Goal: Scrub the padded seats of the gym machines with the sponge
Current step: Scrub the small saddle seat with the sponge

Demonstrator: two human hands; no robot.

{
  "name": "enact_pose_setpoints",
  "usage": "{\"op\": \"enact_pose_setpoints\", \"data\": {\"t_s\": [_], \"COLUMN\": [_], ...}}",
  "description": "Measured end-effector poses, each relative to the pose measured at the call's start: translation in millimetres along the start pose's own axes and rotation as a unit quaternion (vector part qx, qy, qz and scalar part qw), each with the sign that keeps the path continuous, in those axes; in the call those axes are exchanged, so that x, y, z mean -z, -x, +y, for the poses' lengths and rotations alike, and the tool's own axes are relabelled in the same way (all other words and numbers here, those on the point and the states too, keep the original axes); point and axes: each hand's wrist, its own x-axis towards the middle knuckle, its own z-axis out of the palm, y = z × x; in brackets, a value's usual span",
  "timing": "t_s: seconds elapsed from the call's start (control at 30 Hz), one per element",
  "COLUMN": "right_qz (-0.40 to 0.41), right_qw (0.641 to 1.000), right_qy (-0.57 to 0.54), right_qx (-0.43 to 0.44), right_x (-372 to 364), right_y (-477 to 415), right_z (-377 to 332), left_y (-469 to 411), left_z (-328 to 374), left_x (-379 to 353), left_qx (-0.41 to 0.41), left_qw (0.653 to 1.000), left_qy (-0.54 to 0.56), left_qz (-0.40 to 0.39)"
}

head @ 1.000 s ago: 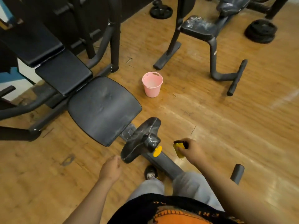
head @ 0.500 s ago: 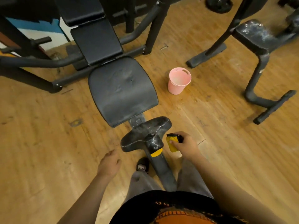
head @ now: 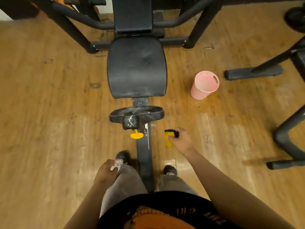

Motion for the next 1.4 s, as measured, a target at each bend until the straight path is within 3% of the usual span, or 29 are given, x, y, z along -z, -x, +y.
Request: {"op": "enact_pose_setpoints", "data": {"t_s": [0.1,0.27,0.53,0.63,0.73,0.97,1.1,1.3,1.4], "right_qz": [-0.023,-0.032,0.042,0.088,0.136,0.092,0.132,0.131,0.155], "right_qw": [1.0,0.999,0.988,0.97,0.96,0.951,0.943,0.939,0.931], "right_qy": [-0.003,0.001,-0.134,-0.204,-0.203,-0.188,-0.15,-0.159,-0.111], "right_qx": [-0.021,-0.022,0.058,0.095,0.134,0.225,0.267,0.276,0.31], "right_x": [-12,-46,-78,-79,-84,-123,-128,-131,-126], "right_y": [11,27,-1,-23,-47,-78,-85,-79,-76], "right_z": [14,9,-67,-95,-103,-67,-58,-63,-68], "left_y": [12,7,-30,-54,-88,-141,-151,-153,-155], "left_z": [-28,-29,49,79,94,72,69,66,64], "left_x": [7,18,52,59,45,-8,-18,-22,-19], "left_qx": [0.042,0.025,-0.206,-0.276,-0.324,-0.469,-0.5,-0.492,-0.501], "left_qw": [0.997,0.997,0.974,0.955,0.933,0.862,0.835,0.835,0.832], "left_qy": [-0.039,-0.039,-0.028,0.016,0.082,0.121,0.135,0.162,0.16], "left_qz": [0.048,0.063,0.086,0.107,0.138,0.149,0.185,0.185,0.177]}}
